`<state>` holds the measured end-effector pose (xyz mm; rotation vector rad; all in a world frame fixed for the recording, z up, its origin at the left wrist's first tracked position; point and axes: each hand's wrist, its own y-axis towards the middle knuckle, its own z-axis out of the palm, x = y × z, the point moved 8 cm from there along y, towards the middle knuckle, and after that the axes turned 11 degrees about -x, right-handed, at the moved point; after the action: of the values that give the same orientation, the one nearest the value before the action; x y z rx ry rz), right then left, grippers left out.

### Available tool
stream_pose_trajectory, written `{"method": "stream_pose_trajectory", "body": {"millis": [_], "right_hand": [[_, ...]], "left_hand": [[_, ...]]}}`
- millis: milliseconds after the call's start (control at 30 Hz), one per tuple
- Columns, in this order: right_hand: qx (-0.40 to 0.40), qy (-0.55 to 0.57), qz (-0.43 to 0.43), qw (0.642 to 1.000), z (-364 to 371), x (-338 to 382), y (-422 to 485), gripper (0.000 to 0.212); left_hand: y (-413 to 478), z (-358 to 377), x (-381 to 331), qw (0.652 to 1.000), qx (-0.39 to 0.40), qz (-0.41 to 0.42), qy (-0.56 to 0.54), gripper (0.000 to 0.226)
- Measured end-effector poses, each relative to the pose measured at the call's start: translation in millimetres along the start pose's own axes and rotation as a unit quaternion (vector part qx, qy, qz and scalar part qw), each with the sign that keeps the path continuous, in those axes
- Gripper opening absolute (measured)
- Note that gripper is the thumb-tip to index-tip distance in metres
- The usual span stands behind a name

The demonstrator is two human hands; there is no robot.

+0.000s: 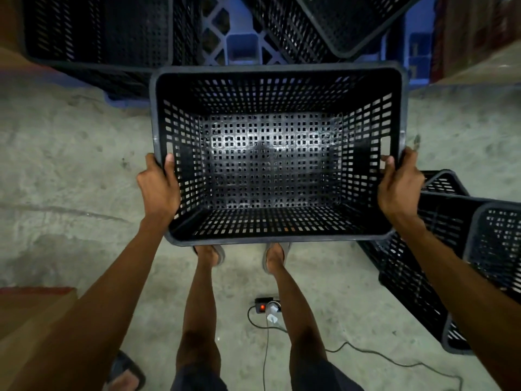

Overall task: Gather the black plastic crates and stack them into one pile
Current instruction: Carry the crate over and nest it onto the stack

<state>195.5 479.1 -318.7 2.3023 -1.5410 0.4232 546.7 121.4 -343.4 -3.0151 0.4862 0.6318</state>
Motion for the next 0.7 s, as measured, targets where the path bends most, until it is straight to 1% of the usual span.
{"method": "stream_pose_trajectory", "body": {"millis": [133, 333, 700], "right_hand": [[-0.003, 0.001, 0.010, 1.000, -6, 5, -9, 0.034], [0.012, 0.003, 0.045, 0.999, -2, -7, -23, 0.030], [-0.022, 0.032, -0.007, 0.999, -3, -10, -21, 0.033]], "left_hand": [[1, 0, 4, 1.000, 0.010, -0.011, -0.015, 0.045], [6, 4, 6, 1.000, 0.014, 0.009, -0.006, 0.046], [4, 3, 11, 1.000, 0.004, -0.005, -0.026, 0.052]]}}
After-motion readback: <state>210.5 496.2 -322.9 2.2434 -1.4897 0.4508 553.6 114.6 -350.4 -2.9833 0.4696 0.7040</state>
